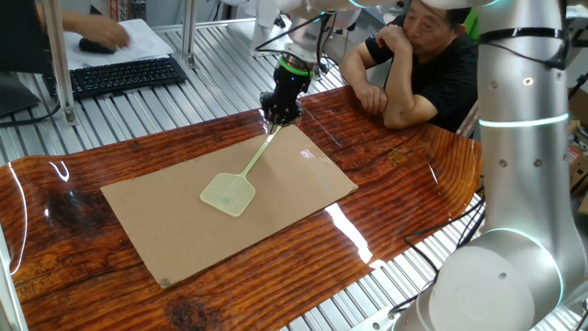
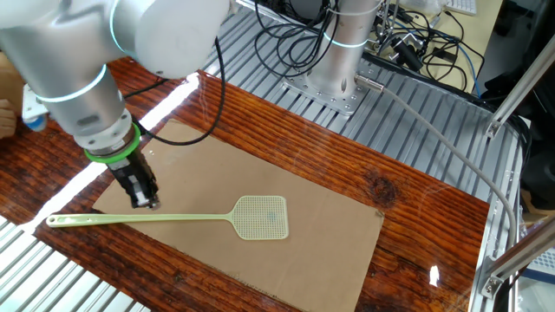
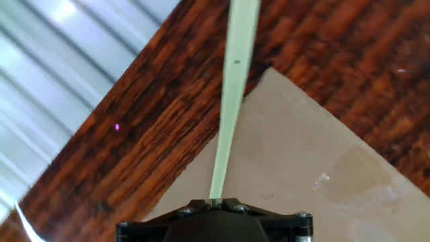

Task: Swat with a flyswatter

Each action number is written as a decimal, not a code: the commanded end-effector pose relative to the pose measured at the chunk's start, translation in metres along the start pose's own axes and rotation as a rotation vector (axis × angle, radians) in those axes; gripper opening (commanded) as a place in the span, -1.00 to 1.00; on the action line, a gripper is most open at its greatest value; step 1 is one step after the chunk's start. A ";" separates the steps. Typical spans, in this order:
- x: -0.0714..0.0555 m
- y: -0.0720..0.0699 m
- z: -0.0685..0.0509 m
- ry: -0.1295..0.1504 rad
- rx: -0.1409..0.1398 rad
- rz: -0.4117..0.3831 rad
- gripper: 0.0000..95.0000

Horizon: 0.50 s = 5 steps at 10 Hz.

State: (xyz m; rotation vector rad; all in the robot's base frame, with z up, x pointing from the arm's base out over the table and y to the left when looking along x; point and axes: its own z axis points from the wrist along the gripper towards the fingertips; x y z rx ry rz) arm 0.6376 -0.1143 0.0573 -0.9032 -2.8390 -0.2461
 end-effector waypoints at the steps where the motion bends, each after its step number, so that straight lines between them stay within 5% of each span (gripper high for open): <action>1: 0.028 -0.010 -0.006 -0.100 0.099 -0.041 -1.00; 5: 0.046 -0.017 -0.004 -0.104 0.110 -0.053 -1.00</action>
